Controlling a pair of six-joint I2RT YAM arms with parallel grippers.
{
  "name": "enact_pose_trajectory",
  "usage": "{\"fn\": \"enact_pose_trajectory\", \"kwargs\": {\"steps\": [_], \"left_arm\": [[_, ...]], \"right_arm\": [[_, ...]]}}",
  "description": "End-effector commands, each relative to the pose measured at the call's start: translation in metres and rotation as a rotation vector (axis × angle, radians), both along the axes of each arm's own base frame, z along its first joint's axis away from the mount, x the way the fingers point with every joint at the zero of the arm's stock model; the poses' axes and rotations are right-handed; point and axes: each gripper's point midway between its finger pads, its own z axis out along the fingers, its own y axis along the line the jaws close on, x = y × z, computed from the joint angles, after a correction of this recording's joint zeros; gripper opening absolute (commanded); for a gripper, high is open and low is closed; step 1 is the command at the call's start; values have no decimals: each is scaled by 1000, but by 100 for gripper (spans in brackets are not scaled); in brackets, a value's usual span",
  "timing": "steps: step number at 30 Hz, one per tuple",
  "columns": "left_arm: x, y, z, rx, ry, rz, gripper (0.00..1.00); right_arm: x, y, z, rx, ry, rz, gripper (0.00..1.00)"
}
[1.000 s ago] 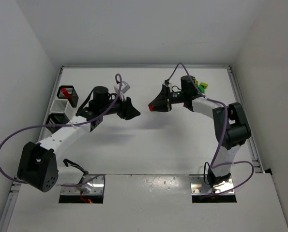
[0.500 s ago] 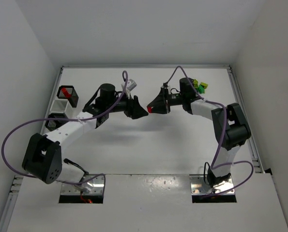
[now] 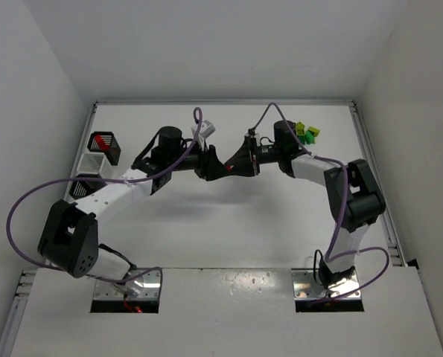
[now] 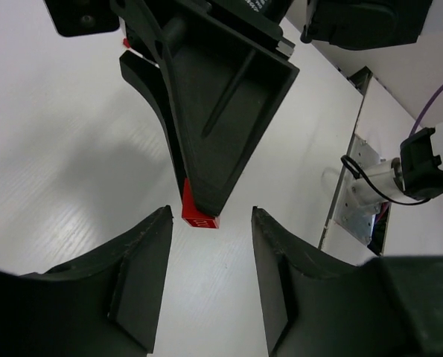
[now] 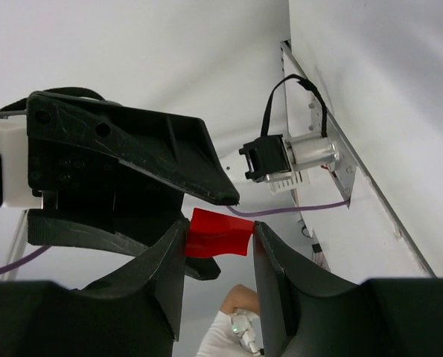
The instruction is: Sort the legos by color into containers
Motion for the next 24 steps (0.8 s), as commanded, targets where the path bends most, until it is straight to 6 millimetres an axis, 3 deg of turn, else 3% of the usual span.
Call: {"fn": "enact_pose_trajectory", "kwargs": {"steps": [1,11,13,16,19,23,24], "left_arm": [[6,-8,21,-27,-74,-10,50],[9,-7,21,-9,-94,-9,17],[8,-5,24,-5,-109,-3,9],[-2,2,17,26,-104,-13,7],[-11,14,12,52,-118,-6,7],[0,55,13,97,-127,82,5],[-2,65,9,127,-96,97,5]], "right_arm": [[-9,4,24,31,-65,20,14],[-10,3,28,37,-83,20,18],[-8,4,27,34,-84,11,31],[3,-8,27,32,-94,-27,56],[10,-16,28,26,-103,-57,57],[41,-39,28,0,-178,-116,57],[52,-44,32,-15,-306,-110,57]]}}
